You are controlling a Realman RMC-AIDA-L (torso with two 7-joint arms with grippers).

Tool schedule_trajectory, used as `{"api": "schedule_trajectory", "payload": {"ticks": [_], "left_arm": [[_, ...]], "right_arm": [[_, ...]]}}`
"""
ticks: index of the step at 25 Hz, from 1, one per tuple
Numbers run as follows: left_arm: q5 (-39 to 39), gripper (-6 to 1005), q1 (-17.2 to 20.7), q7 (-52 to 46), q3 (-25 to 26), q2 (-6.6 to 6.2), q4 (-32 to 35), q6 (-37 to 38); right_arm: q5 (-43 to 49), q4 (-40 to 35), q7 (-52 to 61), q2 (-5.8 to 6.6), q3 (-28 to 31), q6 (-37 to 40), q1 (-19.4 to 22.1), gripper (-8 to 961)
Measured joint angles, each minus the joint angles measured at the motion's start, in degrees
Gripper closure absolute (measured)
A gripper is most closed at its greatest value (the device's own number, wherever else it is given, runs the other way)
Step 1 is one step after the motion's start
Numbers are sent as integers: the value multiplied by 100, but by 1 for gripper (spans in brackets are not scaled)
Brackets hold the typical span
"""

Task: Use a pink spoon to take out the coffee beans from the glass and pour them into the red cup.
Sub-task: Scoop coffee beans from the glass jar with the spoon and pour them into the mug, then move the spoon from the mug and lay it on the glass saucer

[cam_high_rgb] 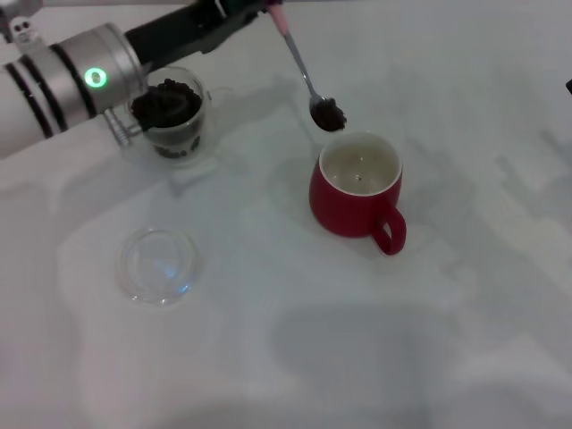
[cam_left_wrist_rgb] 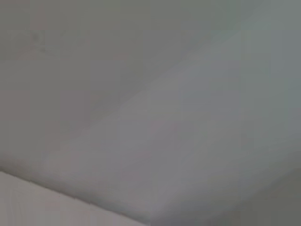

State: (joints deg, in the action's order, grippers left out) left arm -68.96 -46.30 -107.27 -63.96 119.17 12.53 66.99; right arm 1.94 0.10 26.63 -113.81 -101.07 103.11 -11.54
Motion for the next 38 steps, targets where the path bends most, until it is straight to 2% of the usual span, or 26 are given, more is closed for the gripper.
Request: {"api": "schedule_trajectory", "payload": {"ticks": [2,7,8,15,16,17,25,28,29,30,33,34,35,38], "left_arm": [[-4,868,-144,48,-330,1,58,-265],[-26,868,-341,115,-749,-3,174,-499],[-33,868,-415,140,-1067,-5,353,-636],[-42,868,-574,171,-1938,-13,891,-1088],[-42,869,-574,171,-1938,-13,891,-1088],[-84,869,-612,170,-2259,-20,1152,-1235],[-282,869,-578,-3,-2387,-27,1661,-1266],[-257,869,-378,-68,-2372,-40,1896,-1221],[-253,869,-223,-105,-2367,-50,2035,-1194],[-254,869,84,-159,-2324,-73,2283,-1107],[-266,869,562,-182,-2140,-88,2564,-877],[-266,869,562,-182,-2140,-88,2564,-877],[-277,869,1041,-150,-1966,-91,2756,-684],[-279,869,1593,-33,-1753,-103,2896,-477]], "right_arm": [[-1,2,0,-1,0,-1,4,108],[-2,21,0,-7,0,-46,-25,108],[-4,22,0,-8,0,-47,-31,108],[-10,10,0,-6,0,-74,-49,109],[-10,8,0,-6,0,-74,-49,109],[-10,6,0,-5,0,-74,-50,109],[-9,-6,2,26,0,34,23,108],[-25,28,22,55,12,124,68,108],[-45,33,28,60,14,134,74,108],[-64,35,35,63,15,138,78,108],[-150,31,76,83,18,140,84,108],[-177,32,88,93,20,140,86,108],[-219,32,103,106,26,140,86,109],[-298,38,134,128,62,124,74,109]]}}
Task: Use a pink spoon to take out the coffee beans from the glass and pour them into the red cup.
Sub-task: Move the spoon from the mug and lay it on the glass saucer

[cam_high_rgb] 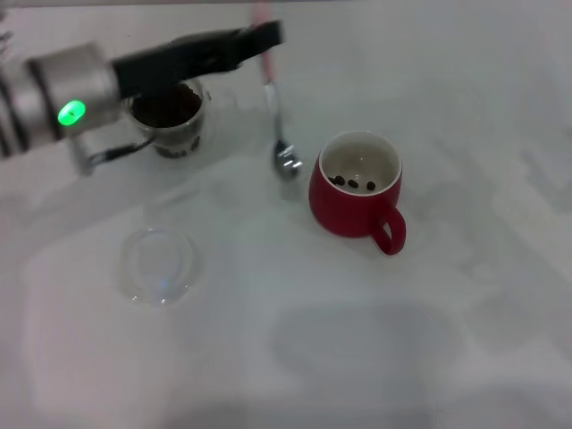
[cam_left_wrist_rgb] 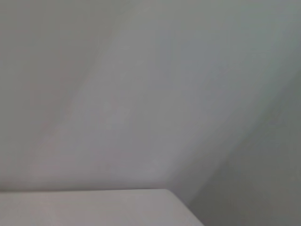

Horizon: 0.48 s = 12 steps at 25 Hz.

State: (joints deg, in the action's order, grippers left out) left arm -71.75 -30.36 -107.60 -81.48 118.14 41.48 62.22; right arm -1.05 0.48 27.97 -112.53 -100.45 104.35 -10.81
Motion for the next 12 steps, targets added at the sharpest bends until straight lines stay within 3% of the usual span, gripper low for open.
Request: {"api": "schedule_trajectory", "payload": {"ticks": [9,12], "left_arm": [[1,869,1565,883,1204,-10,34,1293],[1,869,1788,1035,1411,-38,-21,1437]], "right_arm": [[-42,12,128,63,184,-54,-2,109],[-44,14,168,70,184,-55,13,108]]}}
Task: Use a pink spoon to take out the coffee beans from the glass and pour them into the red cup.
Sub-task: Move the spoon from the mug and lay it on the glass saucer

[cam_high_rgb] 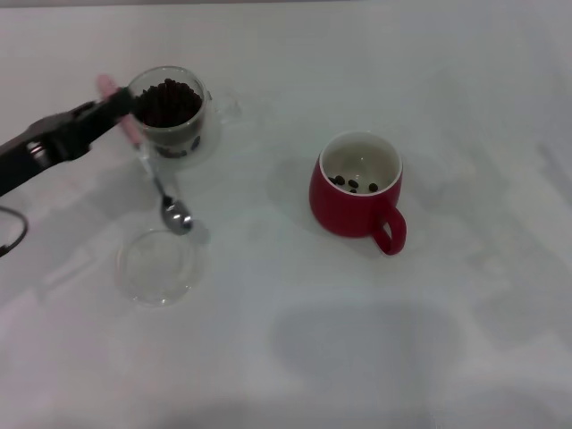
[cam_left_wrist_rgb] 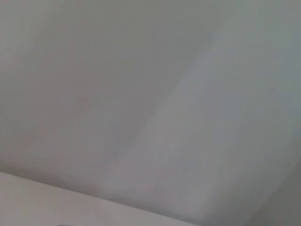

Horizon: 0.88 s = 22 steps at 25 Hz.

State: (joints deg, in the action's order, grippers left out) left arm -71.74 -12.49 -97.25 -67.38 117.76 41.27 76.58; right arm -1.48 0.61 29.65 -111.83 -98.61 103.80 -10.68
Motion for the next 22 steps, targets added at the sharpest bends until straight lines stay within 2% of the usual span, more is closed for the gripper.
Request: {"api": "schedule_trajectory", "payload": {"ticks": [6,9,11,17,22], "left_arm": [[1,868,218,268,128,-86,-245,94],[1,868,219,293,128,-93,-294,96],[28,868,170,402,208,-157,-611,98],[-7,868,72,419,428,-207,-957,66],[-9,868,28,419,423,-216,-1110,65]], "right_arm": [[10,0,-74,-18,0,17,56,108],[6,0,-78,-29,0,-2,70,108],[6,0,-78,-35,0,-10,71,108],[-23,-3,-81,-35,0,-19,41,109],[-54,-32,-73,-43,35,-2,27,109]]}}
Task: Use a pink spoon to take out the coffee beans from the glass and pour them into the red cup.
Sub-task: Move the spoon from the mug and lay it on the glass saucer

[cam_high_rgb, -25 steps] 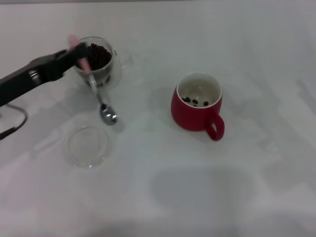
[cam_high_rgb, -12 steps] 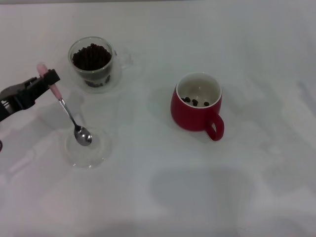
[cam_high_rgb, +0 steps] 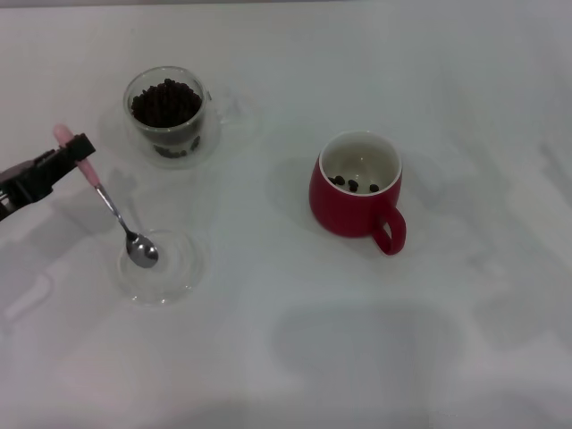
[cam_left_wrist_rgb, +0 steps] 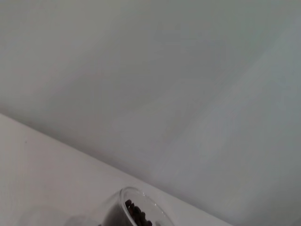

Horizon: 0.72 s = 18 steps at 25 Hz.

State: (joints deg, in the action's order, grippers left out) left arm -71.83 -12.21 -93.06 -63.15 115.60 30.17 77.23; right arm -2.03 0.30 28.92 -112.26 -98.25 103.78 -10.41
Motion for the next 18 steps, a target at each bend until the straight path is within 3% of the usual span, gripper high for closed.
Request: {"api": "schedule_trajectory", "payload": {"ticks": [11,18], "left_arm": [[-349,868,-363,-149,0,-21,-435,-141],[-545,869,-551,-187,-20,28,-553,-238]], "right_arm": [[-9,-15,19,-19,193,-7,8,109],[-4,-11,29,-27,193,-7,20,108]]}}
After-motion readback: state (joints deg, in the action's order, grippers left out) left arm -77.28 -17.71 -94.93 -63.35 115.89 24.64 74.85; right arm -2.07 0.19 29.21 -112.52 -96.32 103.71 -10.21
